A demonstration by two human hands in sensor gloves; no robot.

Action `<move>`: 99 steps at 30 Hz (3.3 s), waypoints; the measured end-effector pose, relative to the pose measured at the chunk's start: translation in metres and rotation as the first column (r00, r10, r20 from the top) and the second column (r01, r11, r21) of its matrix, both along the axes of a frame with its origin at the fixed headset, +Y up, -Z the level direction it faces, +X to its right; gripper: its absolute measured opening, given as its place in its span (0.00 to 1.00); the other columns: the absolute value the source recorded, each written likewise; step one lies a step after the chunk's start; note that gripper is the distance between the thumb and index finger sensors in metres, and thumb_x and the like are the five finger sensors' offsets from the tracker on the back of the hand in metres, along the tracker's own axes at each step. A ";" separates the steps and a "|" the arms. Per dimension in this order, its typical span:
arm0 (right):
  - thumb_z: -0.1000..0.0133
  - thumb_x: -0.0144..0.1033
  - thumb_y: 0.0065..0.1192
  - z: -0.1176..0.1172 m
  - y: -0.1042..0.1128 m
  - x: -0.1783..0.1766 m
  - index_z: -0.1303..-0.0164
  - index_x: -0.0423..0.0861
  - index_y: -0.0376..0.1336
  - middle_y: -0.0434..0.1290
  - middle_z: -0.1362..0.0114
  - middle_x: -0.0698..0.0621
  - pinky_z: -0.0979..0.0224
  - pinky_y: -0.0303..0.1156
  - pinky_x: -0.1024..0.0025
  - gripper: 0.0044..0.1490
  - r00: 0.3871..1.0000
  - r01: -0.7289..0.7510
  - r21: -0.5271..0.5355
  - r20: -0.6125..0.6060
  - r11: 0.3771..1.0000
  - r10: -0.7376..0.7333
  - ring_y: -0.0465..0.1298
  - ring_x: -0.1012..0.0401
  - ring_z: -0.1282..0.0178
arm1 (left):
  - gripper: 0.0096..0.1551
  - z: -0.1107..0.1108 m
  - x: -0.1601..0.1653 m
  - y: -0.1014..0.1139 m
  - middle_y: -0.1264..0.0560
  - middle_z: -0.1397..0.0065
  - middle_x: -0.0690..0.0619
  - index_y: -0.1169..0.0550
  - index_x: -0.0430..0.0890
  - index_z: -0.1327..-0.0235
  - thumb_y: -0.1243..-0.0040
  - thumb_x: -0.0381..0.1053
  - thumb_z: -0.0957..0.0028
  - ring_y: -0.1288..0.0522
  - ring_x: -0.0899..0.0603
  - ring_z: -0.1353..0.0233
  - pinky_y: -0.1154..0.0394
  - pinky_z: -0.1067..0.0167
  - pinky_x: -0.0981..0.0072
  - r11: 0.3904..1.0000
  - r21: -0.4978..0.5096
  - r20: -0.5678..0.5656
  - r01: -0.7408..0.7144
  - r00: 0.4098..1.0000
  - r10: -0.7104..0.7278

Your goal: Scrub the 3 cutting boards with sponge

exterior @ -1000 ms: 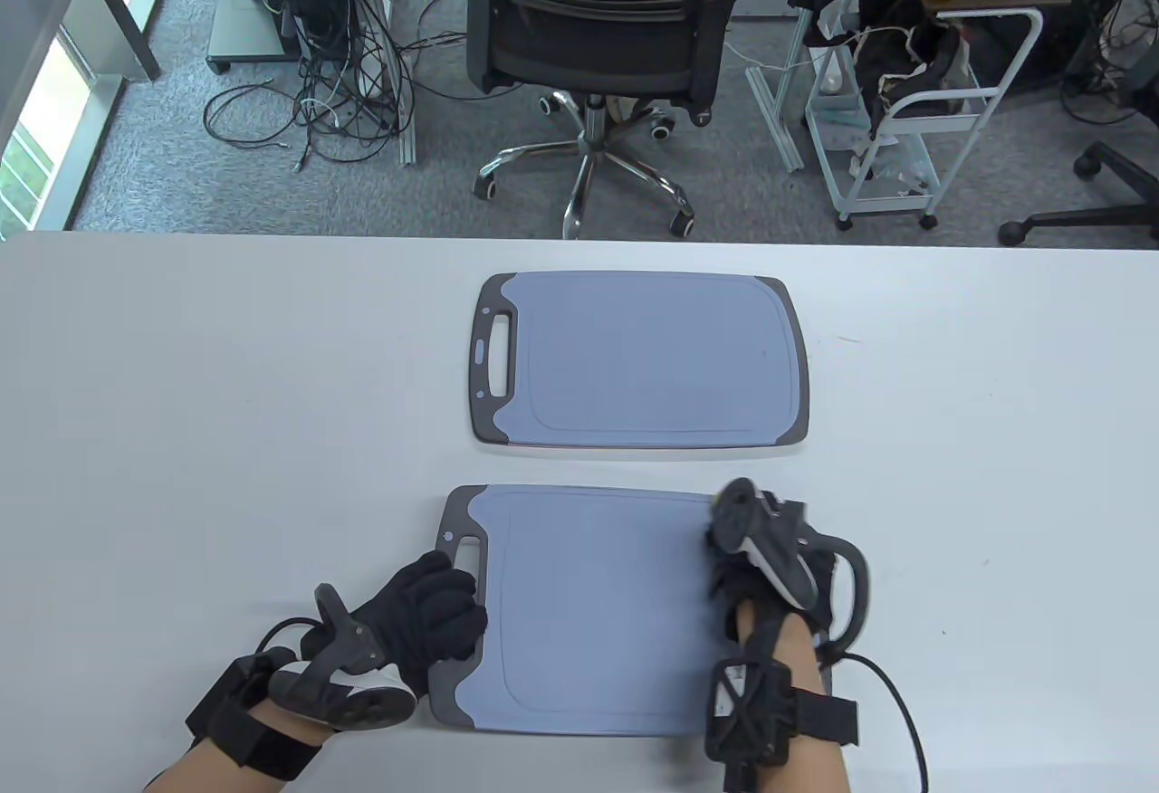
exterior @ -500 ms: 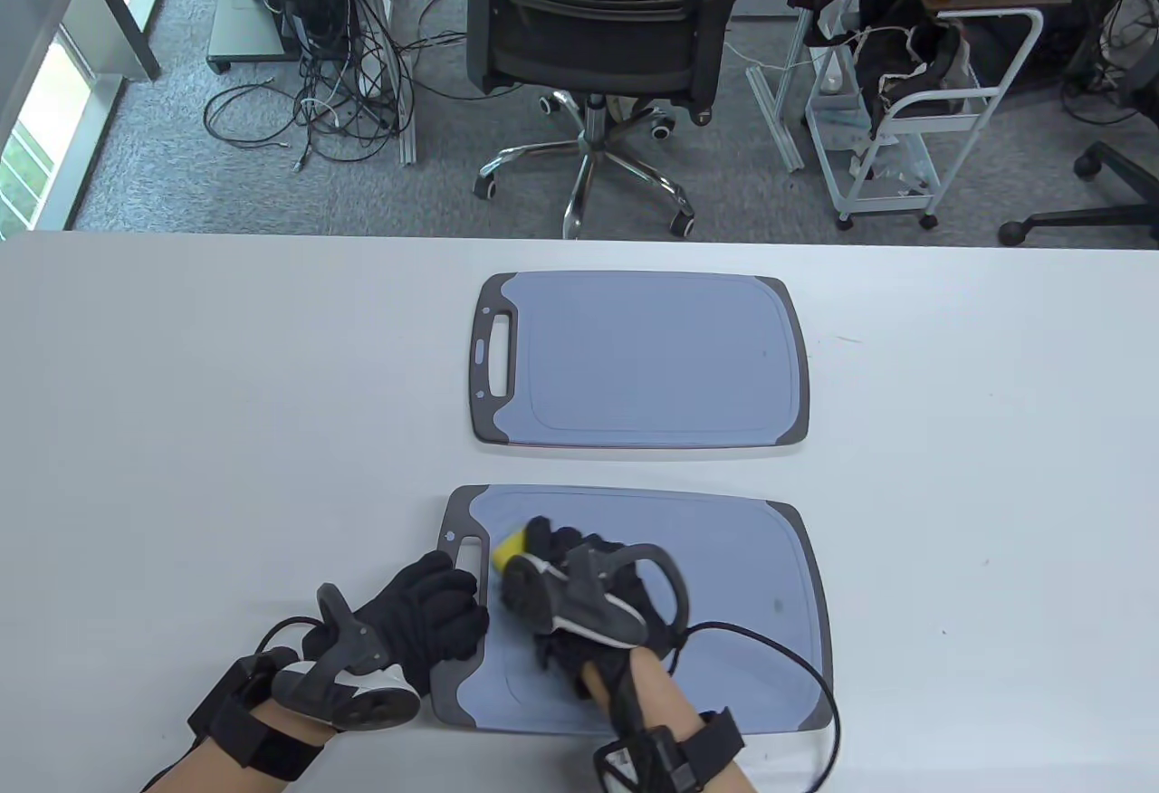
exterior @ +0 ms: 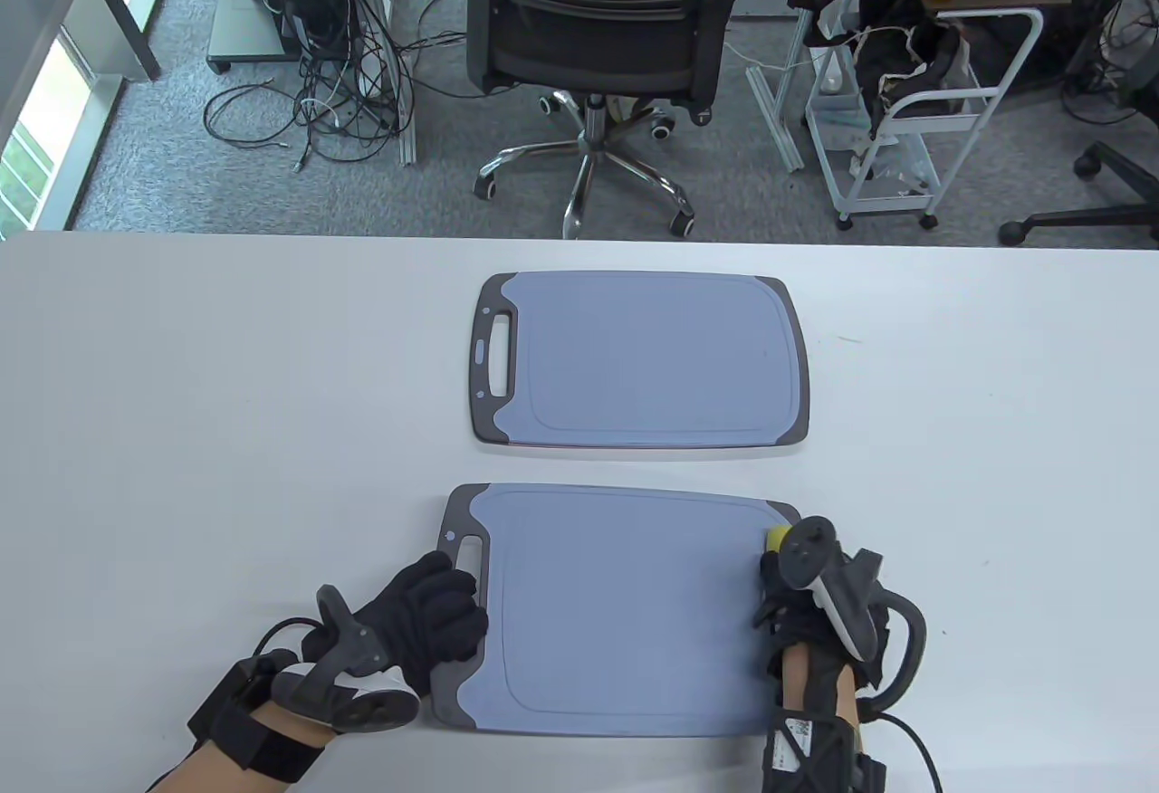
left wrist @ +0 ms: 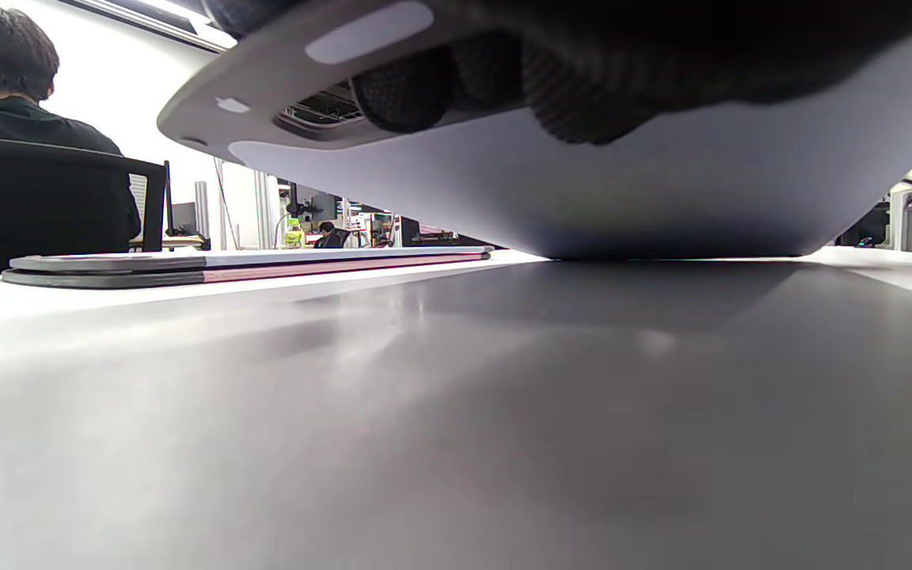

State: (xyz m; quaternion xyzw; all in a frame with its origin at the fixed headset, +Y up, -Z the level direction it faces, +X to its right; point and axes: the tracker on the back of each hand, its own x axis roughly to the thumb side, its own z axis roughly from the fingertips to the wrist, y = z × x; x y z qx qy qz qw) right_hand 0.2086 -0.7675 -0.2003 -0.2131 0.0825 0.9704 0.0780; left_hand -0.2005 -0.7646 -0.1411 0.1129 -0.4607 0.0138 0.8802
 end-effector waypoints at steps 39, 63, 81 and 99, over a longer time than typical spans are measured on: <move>0.44 0.62 0.50 0.055 0.039 -0.242 0.23 0.40 0.58 0.73 0.37 0.47 0.37 0.74 0.53 0.47 0.537 -0.174 0.254 -0.785 0.951 0.308 0.78 0.54 0.45 | 0.23 0.001 -0.002 0.000 0.29 0.32 0.60 0.34 0.56 0.35 0.34 0.56 0.35 0.29 0.46 0.22 0.36 0.22 0.41 1.000 0.008 -0.004 -0.004 1.000 0.004; 0.44 0.62 0.54 0.063 0.034 -0.229 0.23 0.41 0.59 0.72 0.38 0.45 0.39 0.74 0.53 0.48 0.565 -0.021 0.179 -0.810 0.984 0.159 0.77 0.53 0.46 | 0.23 0.001 -0.001 -0.001 0.29 0.32 0.60 0.34 0.56 0.35 0.35 0.56 0.35 0.29 0.46 0.22 0.36 0.22 0.41 1.000 0.008 -0.005 0.004 1.000 -0.004; 0.44 0.59 0.55 0.023 0.002 -0.035 0.25 0.36 0.59 0.73 0.40 0.42 0.40 0.73 0.51 0.47 0.960 -0.164 -0.027 -0.236 0.986 0.153 0.77 0.51 0.47 | 0.23 -0.001 -0.001 -0.001 0.29 0.32 0.60 0.34 0.56 0.34 0.35 0.56 0.35 0.30 0.46 0.22 0.37 0.22 0.40 1.000 -0.005 0.000 -0.003 1.000 0.003; 0.45 0.60 0.54 0.042 0.001 -0.028 0.24 0.39 0.59 0.73 0.39 0.44 0.40 0.73 0.51 0.47 0.945 -0.173 -0.001 -0.283 0.985 0.166 0.78 0.52 0.47 | 0.23 -0.002 0.002 -0.002 0.29 0.31 0.60 0.34 0.56 0.34 0.35 0.56 0.35 0.30 0.46 0.21 0.38 0.22 0.40 1.000 -0.010 -0.014 0.017 1.000 -0.017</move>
